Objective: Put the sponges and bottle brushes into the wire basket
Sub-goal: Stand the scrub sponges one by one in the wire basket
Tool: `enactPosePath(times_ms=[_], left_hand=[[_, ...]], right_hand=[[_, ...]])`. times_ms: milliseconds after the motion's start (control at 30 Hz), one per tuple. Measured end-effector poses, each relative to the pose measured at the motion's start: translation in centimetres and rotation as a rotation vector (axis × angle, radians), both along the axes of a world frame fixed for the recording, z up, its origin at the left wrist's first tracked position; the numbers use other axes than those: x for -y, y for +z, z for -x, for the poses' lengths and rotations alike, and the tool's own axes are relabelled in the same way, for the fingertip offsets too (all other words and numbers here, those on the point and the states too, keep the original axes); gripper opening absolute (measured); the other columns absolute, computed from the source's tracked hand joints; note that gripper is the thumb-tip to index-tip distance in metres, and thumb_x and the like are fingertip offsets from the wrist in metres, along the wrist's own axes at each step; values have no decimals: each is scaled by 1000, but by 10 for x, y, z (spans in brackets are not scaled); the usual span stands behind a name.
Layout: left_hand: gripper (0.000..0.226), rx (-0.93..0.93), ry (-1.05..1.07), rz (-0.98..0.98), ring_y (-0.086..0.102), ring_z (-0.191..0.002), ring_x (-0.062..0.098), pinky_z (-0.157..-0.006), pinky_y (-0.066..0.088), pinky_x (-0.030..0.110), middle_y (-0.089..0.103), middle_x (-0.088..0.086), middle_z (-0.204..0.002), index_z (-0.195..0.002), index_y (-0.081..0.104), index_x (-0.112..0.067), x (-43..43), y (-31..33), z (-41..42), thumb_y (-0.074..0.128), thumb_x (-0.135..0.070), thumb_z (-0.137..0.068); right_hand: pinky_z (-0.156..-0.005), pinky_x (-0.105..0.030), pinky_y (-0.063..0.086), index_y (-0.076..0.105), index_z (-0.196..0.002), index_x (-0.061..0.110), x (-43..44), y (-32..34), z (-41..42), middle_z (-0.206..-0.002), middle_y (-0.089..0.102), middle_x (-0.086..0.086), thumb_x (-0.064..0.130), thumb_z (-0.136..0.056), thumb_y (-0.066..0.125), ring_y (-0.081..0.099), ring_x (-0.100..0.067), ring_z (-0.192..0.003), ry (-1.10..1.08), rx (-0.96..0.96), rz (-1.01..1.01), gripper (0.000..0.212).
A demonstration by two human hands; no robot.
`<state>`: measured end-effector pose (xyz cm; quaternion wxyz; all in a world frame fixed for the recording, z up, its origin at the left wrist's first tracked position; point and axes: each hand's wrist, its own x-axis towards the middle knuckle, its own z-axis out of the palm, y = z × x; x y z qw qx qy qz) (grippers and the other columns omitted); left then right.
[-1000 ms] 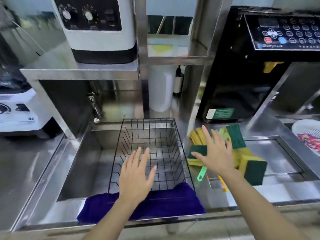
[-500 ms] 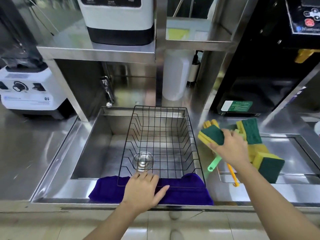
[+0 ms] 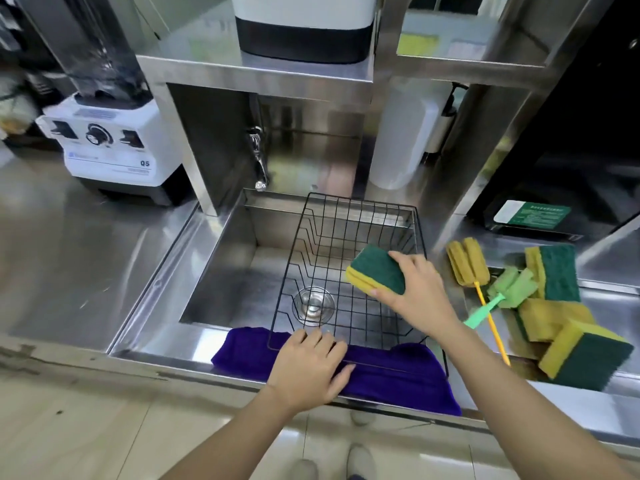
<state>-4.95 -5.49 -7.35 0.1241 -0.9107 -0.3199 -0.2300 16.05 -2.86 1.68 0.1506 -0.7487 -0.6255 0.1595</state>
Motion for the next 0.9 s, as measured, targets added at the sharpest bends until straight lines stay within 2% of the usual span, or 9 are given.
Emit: enactPosePath(times_ms=[133, 300, 400, 567, 633, 733, 833, 900], left_hand=[[35, -2, 28, 3, 51, -64, 18, -59, 37, 31, 62, 0, -80, -99, 63, -12, 0, -1, 12, 52, -43, -85], [34, -21, 34, 18, 52, -70, 21, -60, 36, 33, 63, 3, -87, -100, 63, -9, 1, -3, 19, 52, -39, -87], [34, -27, 48, 43, 52, -70, 21, -61, 36, 34, 63, 3, -87, -99, 64, -10, 2, -1, 18, 51, -39, -87], [30, -13, 62, 95, 51, -69, 21, -62, 35, 34, 61, 2, -81, -93, 64, -12, 3, 0, 17, 51, -39, -87], [30, -7, 72, 103, 51, -69, 22, -62, 35, 34, 60, 2, -81, -91, 63, -12, 3, 1, 16, 52, -38, -86], [29, -4, 69, 121, 52, -70, 22, -63, 36, 34, 62, 4, -84, -90, 63, -11, 4, 3, 16, 52, -38, -86], [29, -7, 59, 151, 53, -74, 22, -67, 39, 35, 62, 4, -87, -88, 62, -12, 5, 5, 16, 52, -38, -87], [30, -11, 58, 180, 53, -73, 22, -70, 40, 36, 61, 4, -84, -88, 61, -11, 6, 6, 12, 52, -40, -87]], right_hand=[[-103, -37, 34, 33, -143, 20, -1, -23, 26, -131, 44, -9, 42, -78, 69, 39, -25, -121, 133, -62, 89, 77], [-107, -37, 37, 35, -142, 31, -4, -45, 53, -129, 40, -6, 27, -75, 76, 38, -24, -124, 282, -209, 192, 78], [-105, -40, 40, 41, -137, 30, -7, -53, 61, -127, 38, -7, 22, -76, 75, 39, -24, -121, 333, -218, 223, 70], [-99, -40, 46, 45, -112, 24, -12, -60, 58, -126, 34, -3, 24, -76, 74, 41, -23, -114, 394, -193, 304, 45], [-100, -33, 43, 48, -111, 23, -12, -62, 56, -128, 34, -1, 31, -81, 69, 41, -20, -115, 410, -239, 323, 37], [-103, -25, 29, 57, -114, 22, -12, -62, 53, -140, 35, 0, 33, -89, 58, 34, -17, -130, 401, -280, 310, 27], [-113, -35, 22, 60, -120, 25, -13, -58, 52, -149, 31, -2, 29, -93, 53, 25, -21, -139, 406, -180, 303, 28], [-114, -39, 23, 58, -124, 28, -12, -53, 52, -150, 29, -2, 30, -92, 53, 25, -22, -139, 413, -116, 315, 32]])
